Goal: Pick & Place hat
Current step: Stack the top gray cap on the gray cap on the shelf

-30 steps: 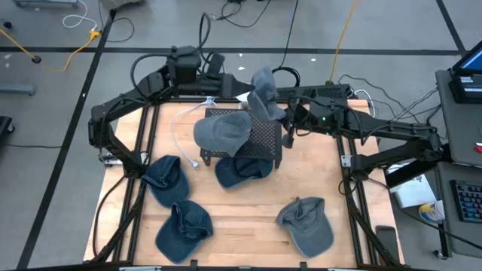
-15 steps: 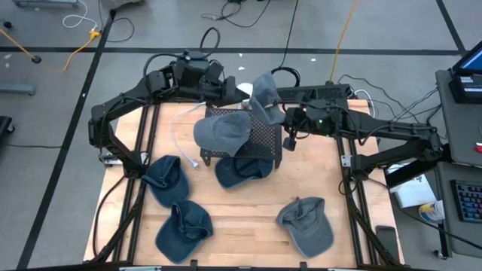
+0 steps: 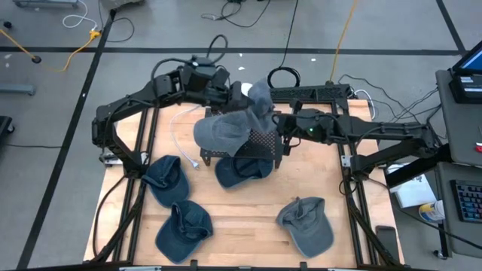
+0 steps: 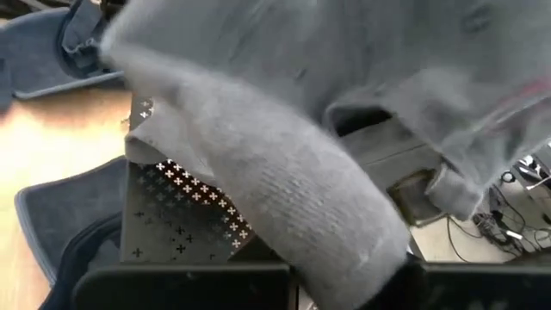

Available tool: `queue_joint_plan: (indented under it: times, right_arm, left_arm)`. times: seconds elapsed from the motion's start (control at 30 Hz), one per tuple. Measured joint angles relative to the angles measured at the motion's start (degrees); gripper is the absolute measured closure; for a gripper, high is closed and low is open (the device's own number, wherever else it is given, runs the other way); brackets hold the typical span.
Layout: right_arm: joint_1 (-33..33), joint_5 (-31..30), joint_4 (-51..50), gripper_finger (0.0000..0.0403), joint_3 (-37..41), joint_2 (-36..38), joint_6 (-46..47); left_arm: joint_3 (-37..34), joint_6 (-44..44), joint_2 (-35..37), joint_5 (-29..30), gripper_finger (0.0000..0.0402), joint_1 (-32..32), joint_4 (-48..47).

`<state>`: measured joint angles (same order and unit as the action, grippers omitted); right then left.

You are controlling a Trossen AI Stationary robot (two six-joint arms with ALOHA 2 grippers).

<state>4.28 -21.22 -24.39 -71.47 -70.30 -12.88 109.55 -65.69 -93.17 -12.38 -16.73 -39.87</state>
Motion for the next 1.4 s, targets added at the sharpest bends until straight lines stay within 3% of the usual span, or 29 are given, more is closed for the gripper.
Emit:
queue_joint_plan:
  times: [0.23,0.63,0.77,1.03,1.17,1.4]
  right_arm:
    - [-0.29,-1.32,-0.35,0.0395,-0.10,0.59,-0.02]
    - [-1.51,-1.25,-0.54,0.0395,-0.10,0.28,-3.11]
    - [-1.78,-1.23,-0.59,0.0395,-0.10,0.28,-3.68]
    - [-1.90,-1.35,-0.71,0.0386,-0.08,0.31,-6.98]
    - [-1.91,-2.37,-0.60,0.0373,-0.08,0.61,-8.91]
    - [-3.62,-10.42,2.35,0.0381,-0.05,2.02,-15.74]
  left_arm:
    - [-0.08,-0.27,0.04,0.76,0.0192,-0.02,-5.70]
    - [-0.08,-4.72,0.00,4.89,0.0201,0.00,-7.21]
    - [-0.09,-6.80,-0.96,3.03,0.0242,0.00,-7.16]
    - [-0.10,-5.09,-2.11,1.50,0.0389,0.39,-4.07]
    - [-0.12,-4.66,-1.92,-0.30,0.0391,-0.43,1.96]
    - [-0.12,-4.92,-1.63,-6.62,0.0397,-2.96,14.10]
